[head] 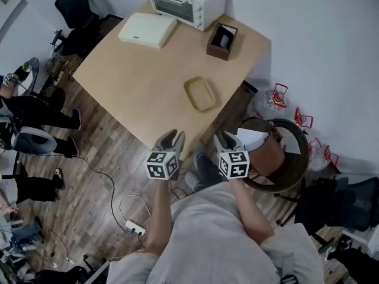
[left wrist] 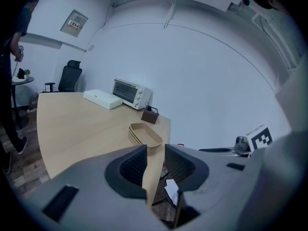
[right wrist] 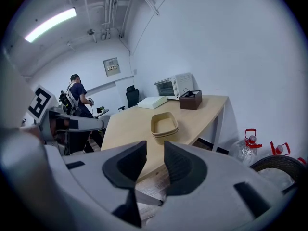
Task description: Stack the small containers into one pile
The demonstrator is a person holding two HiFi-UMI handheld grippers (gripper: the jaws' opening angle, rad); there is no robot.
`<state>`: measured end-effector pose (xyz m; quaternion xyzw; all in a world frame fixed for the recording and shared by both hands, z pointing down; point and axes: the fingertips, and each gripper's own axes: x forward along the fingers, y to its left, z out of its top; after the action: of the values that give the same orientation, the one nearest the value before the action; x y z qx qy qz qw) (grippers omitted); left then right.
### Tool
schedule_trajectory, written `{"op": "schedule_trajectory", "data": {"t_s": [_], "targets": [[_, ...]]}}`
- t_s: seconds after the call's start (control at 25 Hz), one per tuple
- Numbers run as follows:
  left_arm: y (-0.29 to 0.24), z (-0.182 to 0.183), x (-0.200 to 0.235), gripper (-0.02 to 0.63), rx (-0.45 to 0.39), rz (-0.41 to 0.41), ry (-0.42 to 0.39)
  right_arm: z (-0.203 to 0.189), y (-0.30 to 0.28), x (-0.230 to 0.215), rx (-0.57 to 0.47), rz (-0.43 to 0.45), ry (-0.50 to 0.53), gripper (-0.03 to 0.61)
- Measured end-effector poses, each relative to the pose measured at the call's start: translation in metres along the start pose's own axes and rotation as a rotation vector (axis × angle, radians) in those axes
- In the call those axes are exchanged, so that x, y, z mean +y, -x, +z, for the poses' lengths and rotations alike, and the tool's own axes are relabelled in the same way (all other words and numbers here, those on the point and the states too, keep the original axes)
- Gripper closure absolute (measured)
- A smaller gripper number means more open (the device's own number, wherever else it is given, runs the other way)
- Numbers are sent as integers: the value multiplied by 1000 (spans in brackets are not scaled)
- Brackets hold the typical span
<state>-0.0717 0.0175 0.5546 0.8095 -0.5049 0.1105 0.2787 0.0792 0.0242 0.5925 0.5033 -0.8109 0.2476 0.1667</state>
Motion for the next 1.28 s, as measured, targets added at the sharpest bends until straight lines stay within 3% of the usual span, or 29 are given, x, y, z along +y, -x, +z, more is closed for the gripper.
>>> {"op": "schedule_trajectory", "data": {"t_s": [0.68,1.12,1.28], "targets": [[53,-49,-31,508,-36,55,16,-39,46,19,-10,26,44,463],[49,-61,-56,509,-10,45,-27,-42,46,4,-16,35,18,463],[48,-47,-54,509,-31,56,-23,-29,41,9,-20,46,33,465]]}}
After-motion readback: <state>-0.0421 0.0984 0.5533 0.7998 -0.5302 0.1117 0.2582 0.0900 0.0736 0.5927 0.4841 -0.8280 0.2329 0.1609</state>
